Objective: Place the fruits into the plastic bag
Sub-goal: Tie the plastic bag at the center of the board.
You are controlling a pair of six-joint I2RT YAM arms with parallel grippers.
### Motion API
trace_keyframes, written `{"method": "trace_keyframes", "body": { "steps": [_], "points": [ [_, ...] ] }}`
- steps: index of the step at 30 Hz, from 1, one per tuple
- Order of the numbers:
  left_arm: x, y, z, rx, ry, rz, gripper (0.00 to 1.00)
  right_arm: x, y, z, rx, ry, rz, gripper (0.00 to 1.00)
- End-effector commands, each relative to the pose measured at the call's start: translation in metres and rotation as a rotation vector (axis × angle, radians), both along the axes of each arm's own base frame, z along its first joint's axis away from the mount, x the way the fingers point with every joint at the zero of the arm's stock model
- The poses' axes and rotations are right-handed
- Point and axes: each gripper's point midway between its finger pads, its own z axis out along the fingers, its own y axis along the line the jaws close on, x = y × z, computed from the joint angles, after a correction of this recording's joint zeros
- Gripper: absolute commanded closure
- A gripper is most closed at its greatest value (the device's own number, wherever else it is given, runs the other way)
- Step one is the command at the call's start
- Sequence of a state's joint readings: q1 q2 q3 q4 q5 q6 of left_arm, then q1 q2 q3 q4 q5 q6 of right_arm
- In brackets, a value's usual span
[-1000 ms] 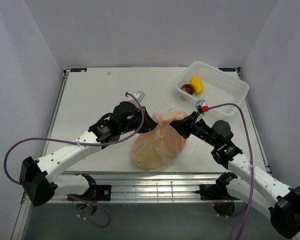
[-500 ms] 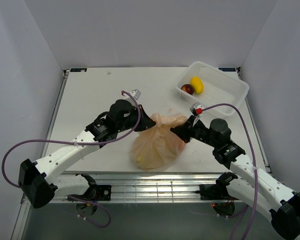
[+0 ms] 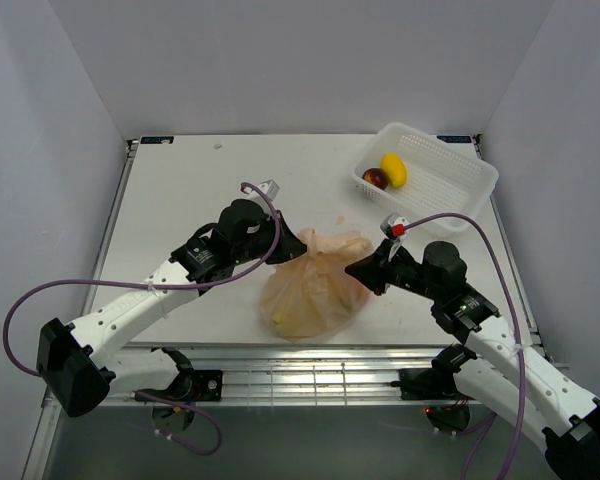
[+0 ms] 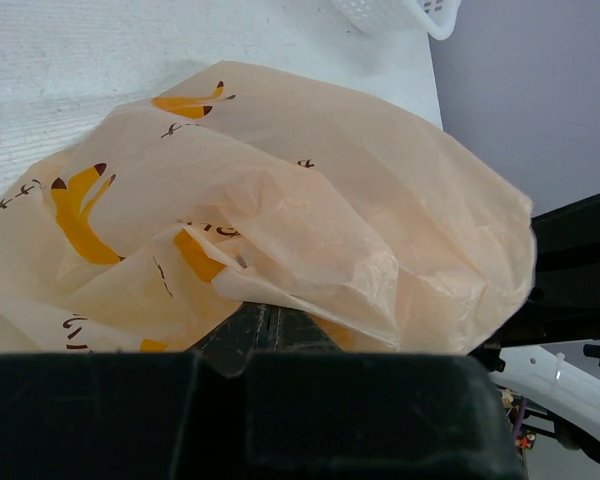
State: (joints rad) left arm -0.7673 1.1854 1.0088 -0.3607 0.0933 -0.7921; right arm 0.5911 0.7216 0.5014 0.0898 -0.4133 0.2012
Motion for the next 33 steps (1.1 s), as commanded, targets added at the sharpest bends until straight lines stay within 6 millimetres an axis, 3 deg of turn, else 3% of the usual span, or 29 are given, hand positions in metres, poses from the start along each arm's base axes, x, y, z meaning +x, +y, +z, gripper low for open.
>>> {"method": "trace_keyframes", "body": {
  "steps": [1,6,12,16,17,18,24,33],
  "points": [
    [0.007,0.014,0.010,0.009,-0.033,0.064,1.00,-0.010,0.000,0.012,0.014,0.012,0.027,0.92],
    [0.001,0.001,0.010,-0.035,-0.027,-0.010,1.00,-0.010,0.011,0.018,0.058,-0.027,0.088,0.92],
    [-0.005,-0.004,0.015,-0.062,-0.047,-0.055,1.00,0.016,0.002,0.029,0.054,-0.095,-0.048,0.91],
    [-0.005,-0.006,0.013,-0.058,-0.044,-0.069,1.00,0.031,-0.006,0.036,0.034,-0.157,-0.127,0.80],
    [-0.004,-0.006,0.014,-0.056,-0.043,-0.068,1.00,0.033,-0.007,0.038,0.026,-0.173,-0.134,0.69],
    [-0.004,-0.006,0.015,-0.054,-0.046,-0.071,1.00,0.034,-0.007,0.039,0.026,-0.183,-0.137,0.66],
    [-0.005,-0.007,0.015,-0.052,-0.047,-0.081,1.00,0.042,-0.008,0.049,0.039,-0.237,-0.160,0.63],
    [-0.006,-0.010,0.015,-0.057,-0.038,-0.095,1.00,0.036,0.000,0.074,0.163,-0.327,-0.120,0.60]
  ]
}}
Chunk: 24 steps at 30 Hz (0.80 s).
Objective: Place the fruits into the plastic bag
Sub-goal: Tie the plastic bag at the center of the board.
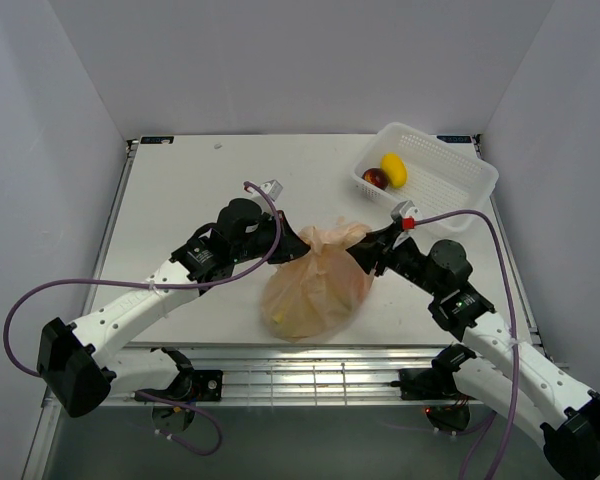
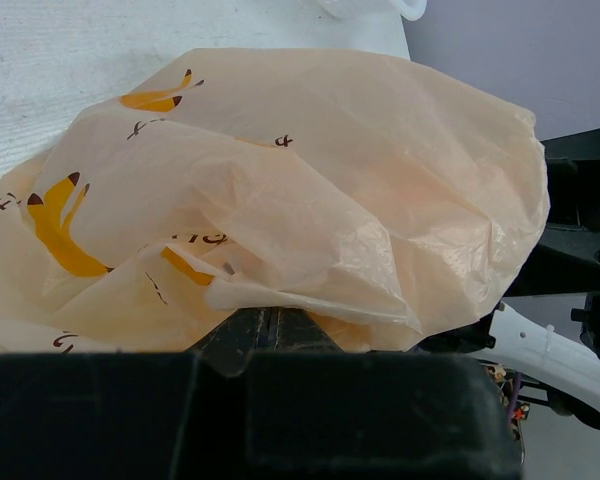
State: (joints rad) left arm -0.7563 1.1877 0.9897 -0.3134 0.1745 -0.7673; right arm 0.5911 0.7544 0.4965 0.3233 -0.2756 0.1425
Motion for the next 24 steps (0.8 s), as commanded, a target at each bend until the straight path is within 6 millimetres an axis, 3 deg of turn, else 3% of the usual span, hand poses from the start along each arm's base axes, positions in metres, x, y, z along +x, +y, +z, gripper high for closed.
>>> {"method": "trace_keyframes", "body": {
  "steps": [1,15,19,22,24],
  "points": [
    [-0.001,-0.004,0.013,-0.028,-0.025,-0.026,1.00,-0.001,0.006,0.034,0.089,-0.112,0.026,0.60],
    [-0.002,-0.007,0.013,-0.036,-0.023,-0.047,1.00,0.002,0.024,0.035,0.106,-0.106,0.111,0.64],
    [-0.003,-0.007,0.013,-0.037,-0.025,-0.049,1.00,0.007,0.025,0.034,0.100,-0.103,0.099,0.73],
    [-0.002,-0.006,0.014,-0.037,-0.028,-0.041,1.00,0.011,0.025,0.032,0.101,-0.093,0.083,0.92],
    [-0.001,-0.005,0.013,-0.030,-0.026,-0.031,1.00,0.012,0.024,0.030,0.106,-0.066,0.069,0.92]
  ]
}}
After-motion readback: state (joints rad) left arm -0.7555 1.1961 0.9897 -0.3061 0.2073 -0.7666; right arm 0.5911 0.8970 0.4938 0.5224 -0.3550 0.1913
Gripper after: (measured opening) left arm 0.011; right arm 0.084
